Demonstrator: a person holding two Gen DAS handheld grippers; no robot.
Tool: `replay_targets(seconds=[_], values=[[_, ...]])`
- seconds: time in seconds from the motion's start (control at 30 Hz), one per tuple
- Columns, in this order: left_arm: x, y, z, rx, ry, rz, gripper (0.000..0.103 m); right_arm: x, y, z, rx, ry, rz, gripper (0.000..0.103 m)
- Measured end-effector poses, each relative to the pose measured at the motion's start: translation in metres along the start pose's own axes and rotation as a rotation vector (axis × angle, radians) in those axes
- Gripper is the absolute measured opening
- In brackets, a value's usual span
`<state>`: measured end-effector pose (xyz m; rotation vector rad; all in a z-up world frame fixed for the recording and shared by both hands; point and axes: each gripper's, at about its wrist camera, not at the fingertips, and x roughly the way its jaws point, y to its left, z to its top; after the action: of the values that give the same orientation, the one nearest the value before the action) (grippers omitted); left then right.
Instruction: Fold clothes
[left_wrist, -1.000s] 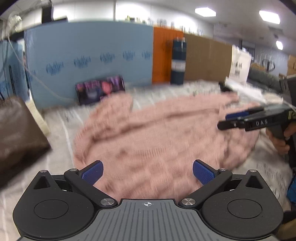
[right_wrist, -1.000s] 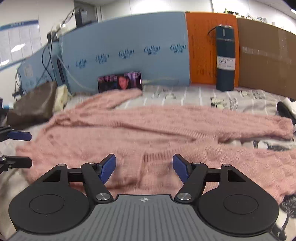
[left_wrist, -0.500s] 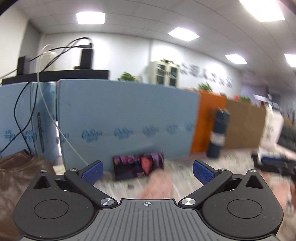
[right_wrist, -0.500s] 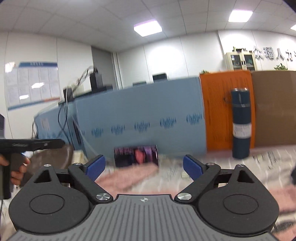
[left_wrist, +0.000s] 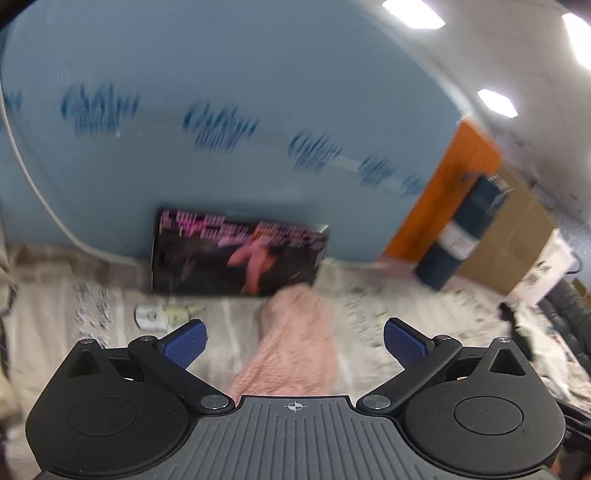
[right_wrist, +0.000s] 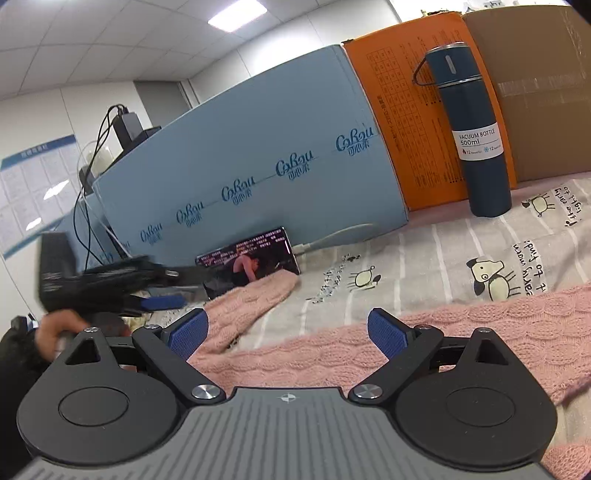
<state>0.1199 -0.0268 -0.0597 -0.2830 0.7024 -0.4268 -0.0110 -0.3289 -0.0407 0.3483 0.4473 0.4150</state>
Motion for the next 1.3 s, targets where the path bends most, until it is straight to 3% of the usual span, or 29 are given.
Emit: replay_targets(seconds=[0.17,0.27,0.3,0.33,0.43,0.7,0.87,0.97,1.2,1.3], values=[[0.021,-0.004,-0.005,0.022,0.054,-0.021,0.086,0.003,-0.001,-0.003,-0.001,0.008,0.011,0.094],[0.023,-0.007,-0.011,0.058,0.059,-0.024,0.052,0.007,-0.003,-0.005,0.006,0.028,0.001,0.094],[0.023,-0.008,-0.012,0.073,0.066,-0.028,0.032,0.009,-0.004,-0.005,0.008,0.036,-0.004,0.094],[0.022,-0.009,-0.014,0.084,0.069,-0.033,0.019,0.011,-0.004,-0.006,0.009,0.044,-0.011,0.094],[0.009,-0.013,-0.016,0.116,0.026,-0.064,0.013,0.013,-0.006,-0.008,0.016,0.058,-0.016,0.094],[-0.054,-0.053,-0.041,0.322,-0.086,-0.199,0.013,0.013,-0.012,-0.007,0.074,0.076,0.035,0.094],[-0.071,-0.073,-0.069,0.485,-0.041,-0.224,0.015,0.012,-0.016,-0.007,0.137,0.085,0.097,0.094],[-0.074,-0.074,-0.08,0.517,-0.016,-0.221,0.022,0.012,-0.017,-0.007,0.164,0.094,0.12,0.094],[-0.087,-0.075,-0.095,0.562,-0.008,-0.29,0.061,0.013,-0.019,-0.009,0.203,0.107,0.151,0.094],[-0.089,-0.081,-0.102,0.626,0.003,-0.273,0.065,0.013,-0.018,-0.009,0.208,0.111,0.157,0.094]])
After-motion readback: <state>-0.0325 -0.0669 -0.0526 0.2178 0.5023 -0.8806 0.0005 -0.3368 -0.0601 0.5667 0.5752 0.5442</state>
